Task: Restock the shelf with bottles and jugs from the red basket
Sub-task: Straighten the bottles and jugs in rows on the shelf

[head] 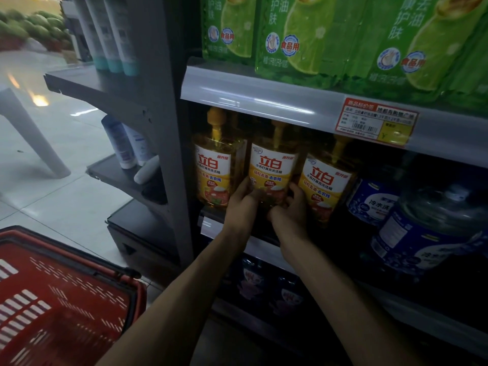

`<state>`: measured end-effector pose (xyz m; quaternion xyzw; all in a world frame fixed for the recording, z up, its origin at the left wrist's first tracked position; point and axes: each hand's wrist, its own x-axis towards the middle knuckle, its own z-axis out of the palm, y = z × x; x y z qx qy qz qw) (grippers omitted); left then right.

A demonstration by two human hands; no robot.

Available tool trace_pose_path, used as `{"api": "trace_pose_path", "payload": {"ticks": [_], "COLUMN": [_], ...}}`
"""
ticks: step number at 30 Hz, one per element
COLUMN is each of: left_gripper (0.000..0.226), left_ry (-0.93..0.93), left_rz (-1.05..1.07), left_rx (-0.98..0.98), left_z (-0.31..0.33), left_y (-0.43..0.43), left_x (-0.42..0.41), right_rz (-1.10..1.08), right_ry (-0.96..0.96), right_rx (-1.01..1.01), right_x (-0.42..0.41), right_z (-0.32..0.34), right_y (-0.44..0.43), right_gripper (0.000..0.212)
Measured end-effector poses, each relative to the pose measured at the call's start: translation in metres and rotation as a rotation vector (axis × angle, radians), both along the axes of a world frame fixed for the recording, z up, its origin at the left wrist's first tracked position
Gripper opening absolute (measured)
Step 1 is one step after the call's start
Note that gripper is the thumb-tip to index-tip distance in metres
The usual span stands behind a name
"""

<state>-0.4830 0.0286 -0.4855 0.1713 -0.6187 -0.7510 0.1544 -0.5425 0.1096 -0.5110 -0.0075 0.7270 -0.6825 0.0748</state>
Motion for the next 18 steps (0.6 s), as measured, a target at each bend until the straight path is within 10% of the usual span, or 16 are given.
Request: {"api": "trace_pose_path", "payload": {"ticks": [18], "left_gripper": [0.044], "left_ry": [0.027], "left_rz": [0.017], "left_rx": [0.003], "left_z": [-0.0017], "left_y": [0.0073], "left_x": [-0.002], "right_rz": [0.128], "right_ry": [0.039], "right_rx": [0.033], "right_x": [0.0011], "right_z": [-0.0089], "right_y": [0.0074], "right_gripper": [0.098]}}
